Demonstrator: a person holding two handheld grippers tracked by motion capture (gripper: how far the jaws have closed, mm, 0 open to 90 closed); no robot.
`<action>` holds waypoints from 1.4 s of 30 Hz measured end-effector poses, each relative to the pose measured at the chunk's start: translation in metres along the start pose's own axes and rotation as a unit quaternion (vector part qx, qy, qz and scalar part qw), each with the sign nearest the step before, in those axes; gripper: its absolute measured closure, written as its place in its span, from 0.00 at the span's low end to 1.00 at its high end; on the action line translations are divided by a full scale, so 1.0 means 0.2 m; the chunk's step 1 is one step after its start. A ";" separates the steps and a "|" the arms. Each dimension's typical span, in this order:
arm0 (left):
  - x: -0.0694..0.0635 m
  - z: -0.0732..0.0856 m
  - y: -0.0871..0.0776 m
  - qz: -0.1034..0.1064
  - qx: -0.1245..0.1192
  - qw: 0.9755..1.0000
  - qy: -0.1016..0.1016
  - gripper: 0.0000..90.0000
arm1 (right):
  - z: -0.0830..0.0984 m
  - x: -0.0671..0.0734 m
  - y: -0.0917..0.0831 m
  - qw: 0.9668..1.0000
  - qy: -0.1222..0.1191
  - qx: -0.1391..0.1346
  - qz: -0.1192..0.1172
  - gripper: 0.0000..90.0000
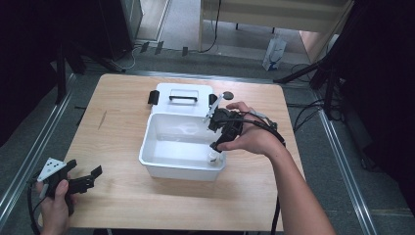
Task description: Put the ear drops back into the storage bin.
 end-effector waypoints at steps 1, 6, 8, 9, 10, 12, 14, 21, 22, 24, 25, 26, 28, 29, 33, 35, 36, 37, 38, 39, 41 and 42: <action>0.00 0.00 0.00 0.000 -0.001 1.000 -0.001 0.00 | 0.00 -0.01 -0.02 1.000 0.006 -0.006 -0.001 0.23; 0.00 0.00 0.00 0.000 -0.002 1.000 -0.001 0.00 | 0.02 -0.04 -0.10 0.998 0.044 -0.038 0.007 0.18; 0.00 0.00 0.00 -0.001 -0.002 1.000 -0.001 0.00 | 0.02 -0.05 -0.11 0.998 0.051 -0.041 0.007 0.18; 0.00 0.00 0.00 0.000 -0.002 1.000 -0.002 0.00 | 0.05 -0.06 -0.13 0.996 0.071 -0.046 0.013 0.16; 0.00 0.00 0.00 -0.001 -0.002 1.000 -0.001 0.00 | 0.06 -0.07 -0.14 0.996 0.077 -0.047 0.016 0.16; 0.00 0.00 0.00 -0.001 -0.002 1.000 -0.001 0.00 | 0.10 -0.09 -0.15 0.994 0.090 -0.051 0.020 0.15; 0.00 0.00 0.00 -0.002 -0.002 1.000 -0.001 0.00 | 0.14 -0.11 -0.15 0.993 0.105 -0.053 0.023 0.15; 0.00 0.00 0.00 -0.002 -0.002 1.000 -0.001 0.00 | 0.28 -0.17 -0.15 0.984 0.165 -0.063 0.035 0.15; 0.00 0.00 0.00 -0.001 -0.002 1.000 -0.001 0.00 | 0.30 -0.17 -0.15 0.983 0.168 -0.062 0.036 0.15; 0.00 0.00 0.00 -0.001 -0.002 1.000 -0.001 0.00 | 0.35 -0.18 -0.14 0.982 0.176 -0.056 0.039 0.15; 0.00 0.00 0.00 -0.001 -0.002 1.000 0.000 0.00 | 0.36 -0.18 -0.14 0.981 0.181 -0.057 0.042 0.15; 0.00 0.00 0.00 -0.001 -0.001 1.000 0.000 0.00 | 0.38 -0.18 -0.13 0.980 0.190 -0.054 0.041 0.15; 0.00 0.00 0.00 -0.002 -0.001 1.000 0.001 0.00 | 0.42 -0.19 -0.12 0.978 0.197 -0.056 0.042 0.15; 0.00 0.00 0.00 -0.001 -0.001 1.000 0.000 0.00 | 0.44 -0.19 -0.12 0.977 0.201 -0.053 0.042 0.15; 0.00 0.00 0.00 -0.001 -0.001 1.000 0.000 0.00 | 0.52 -0.18 -0.09 0.973 0.220 -0.048 0.043 0.15; 0.00 0.00 0.00 -0.001 0.000 1.000 0.000 0.00 | 0.54 -0.18 -0.08 0.973 0.223 -0.049 0.042 0.15; 0.00 0.00 0.00 -0.001 -0.001 1.000 0.001 0.00 | 0.59 -0.17 -0.06 0.970 0.235 -0.047 0.041 0.15; 0.00 0.00 0.00 -0.002 -0.001 1.000 0.001 0.00 | 0.61 -0.16 -0.05 0.969 0.239 -0.045 0.040 0.15; 0.00 0.00 0.00 -0.002 -0.001 1.000 0.000 0.00 | 0.63 -0.16 -0.04 0.968 0.244 -0.046 0.039 0.15; 0.00 0.00 0.00 -0.002 -0.001 1.000 0.000 0.00 | 0.63 -0.16 -0.04 0.968 0.244 -0.046 0.039 0.15; 0.00 0.00 0.00 -0.002 0.001 1.000 0.000 0.00 | 0.70 -0.14 0.00 0.965 0.257 -0.043 0.037 0.15; 0.00 0.00 0.00 -0.002 0.001 1.000 0.001 0.00 | 0.72 -0.13 0.02 0.964 0.260 -0.041 0.038 0.15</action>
Point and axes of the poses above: each handheld gripper's, and its own axes: y roughly forward along the jaws, z roughly out of its underside, x roughly to its left, the point moved 7 cm from there along y, roughly forward along the jaws, and after that the axes turned 14 degrees about z, right-handed, at the moved point
